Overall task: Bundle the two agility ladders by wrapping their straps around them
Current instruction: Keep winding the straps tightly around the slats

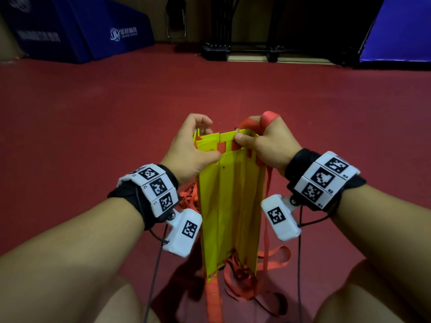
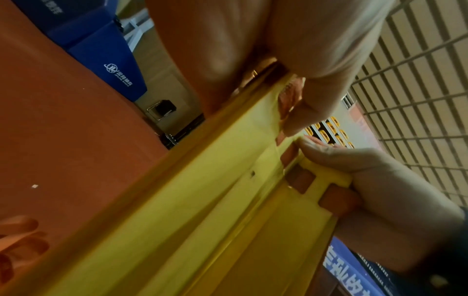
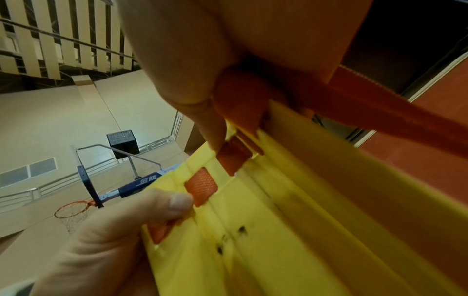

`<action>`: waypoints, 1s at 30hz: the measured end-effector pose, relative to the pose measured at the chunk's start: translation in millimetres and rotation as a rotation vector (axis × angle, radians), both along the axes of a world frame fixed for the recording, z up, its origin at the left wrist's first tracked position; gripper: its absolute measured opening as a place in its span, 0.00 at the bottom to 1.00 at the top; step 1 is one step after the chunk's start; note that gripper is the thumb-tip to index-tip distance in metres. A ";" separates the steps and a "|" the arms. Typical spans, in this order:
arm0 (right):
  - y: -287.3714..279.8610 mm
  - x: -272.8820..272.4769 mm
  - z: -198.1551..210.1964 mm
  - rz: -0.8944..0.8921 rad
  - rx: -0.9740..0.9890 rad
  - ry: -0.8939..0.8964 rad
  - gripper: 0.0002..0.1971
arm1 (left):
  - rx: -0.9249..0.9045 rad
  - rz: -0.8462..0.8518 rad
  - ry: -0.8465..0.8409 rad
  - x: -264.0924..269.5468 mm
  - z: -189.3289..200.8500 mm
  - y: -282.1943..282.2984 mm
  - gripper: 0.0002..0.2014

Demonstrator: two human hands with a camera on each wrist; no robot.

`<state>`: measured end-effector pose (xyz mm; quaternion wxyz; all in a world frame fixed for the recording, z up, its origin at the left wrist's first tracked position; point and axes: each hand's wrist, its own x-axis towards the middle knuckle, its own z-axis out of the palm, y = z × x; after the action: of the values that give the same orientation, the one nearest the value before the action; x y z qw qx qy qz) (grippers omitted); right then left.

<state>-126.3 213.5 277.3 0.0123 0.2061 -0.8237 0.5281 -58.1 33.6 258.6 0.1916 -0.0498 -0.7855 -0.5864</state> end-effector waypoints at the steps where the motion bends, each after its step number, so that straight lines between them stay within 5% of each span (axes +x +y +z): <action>1: 1.7 -0.2 1.9 -0.005 -0.012 0.008 0.03 | 0.017 -0.025 0.002 0.7 0.7 -1.2 0.27; 13: 7.1 -10.2 0.0 -0.188 -0.146 -0.029 0.11 | 0.034 0.085 0.008 0.5 2.5 -18.9 0.30; 20: 3.4 -11.1 -2.6 -0.211 -0.139 -0.042 0.17 | 0.069 0.223 -0.030 -5.3 -4.0 -24.0 0.15; 30: 6.9 -17.1 -11.4 -0.238 -0.071 -0.056 0.13 | 0.147 0.088 -0.045 -5.1 0.7 -12.9 0.13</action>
<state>-143.4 220.4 265.9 0.0592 0.0913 -0.8232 0.5573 -63.2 20.6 259.4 0.2027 0.0123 -0.7458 -0.6344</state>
